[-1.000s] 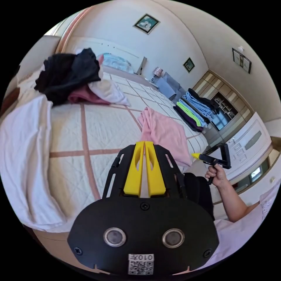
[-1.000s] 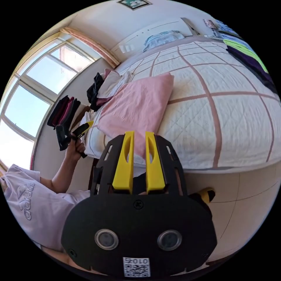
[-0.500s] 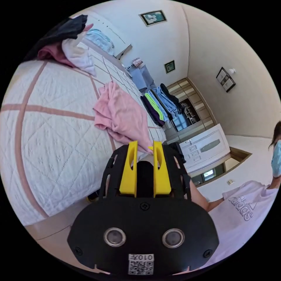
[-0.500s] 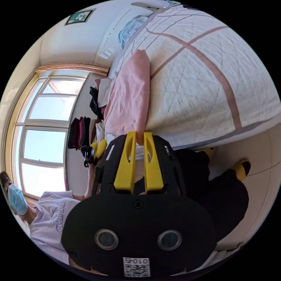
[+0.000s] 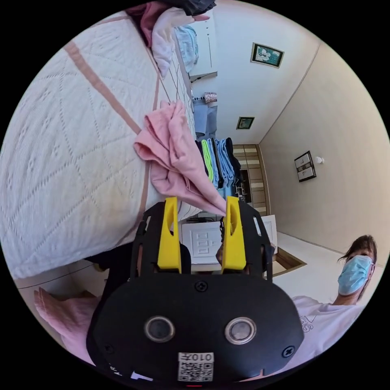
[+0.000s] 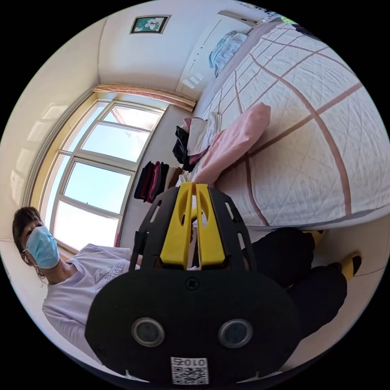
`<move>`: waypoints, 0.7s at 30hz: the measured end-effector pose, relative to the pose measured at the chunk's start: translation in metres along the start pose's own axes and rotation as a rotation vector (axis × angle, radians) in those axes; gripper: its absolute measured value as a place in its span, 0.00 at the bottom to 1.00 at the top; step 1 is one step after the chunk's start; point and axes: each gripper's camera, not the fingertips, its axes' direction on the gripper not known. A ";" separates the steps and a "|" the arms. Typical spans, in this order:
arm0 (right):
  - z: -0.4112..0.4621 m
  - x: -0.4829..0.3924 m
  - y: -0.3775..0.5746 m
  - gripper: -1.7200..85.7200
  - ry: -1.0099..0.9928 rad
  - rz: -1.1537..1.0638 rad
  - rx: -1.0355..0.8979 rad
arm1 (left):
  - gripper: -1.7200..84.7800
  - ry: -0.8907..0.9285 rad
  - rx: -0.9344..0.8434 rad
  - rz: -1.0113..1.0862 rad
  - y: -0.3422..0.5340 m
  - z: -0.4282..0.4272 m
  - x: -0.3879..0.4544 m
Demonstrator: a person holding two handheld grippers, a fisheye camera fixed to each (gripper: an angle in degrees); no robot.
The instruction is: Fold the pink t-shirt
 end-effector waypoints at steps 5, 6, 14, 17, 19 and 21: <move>-0.022 -0.001 -0.011 0.06 -0.039 -0.019 0.047 | 0.22 -0.032 0.000 -0.016 0.022 -0.006 0.010; -0.021 -0.002 -0.013 0.06 -0.038 -0.023 0.043 | 0.23 -0.017 0.015 -0.041 0.023 -0.005 0.004; -0.030 0.008 -0.011 0.06 -0.019 -0.008 0.027 | 0.24 0.105 0.149 -0.042 0.005 -0.005 0.000; -0.034 0.022 -0.006 0.07 -0.024 0.014 0.034 | 0.22 0.041 0.119 -0.051 0.001 -0.009 0.001; -0.038 0.032 -0.003 0.06 -0.039 0.033 0.047 | 0.21 0.002 0.121 -0.096 0.010 -0.016 -0.005; -0.043 0.040 0.001 0.06 -0.062 0.049 0.066 | 0.20 0.000 0.126 -0.132 0.018 -0.019 -0.013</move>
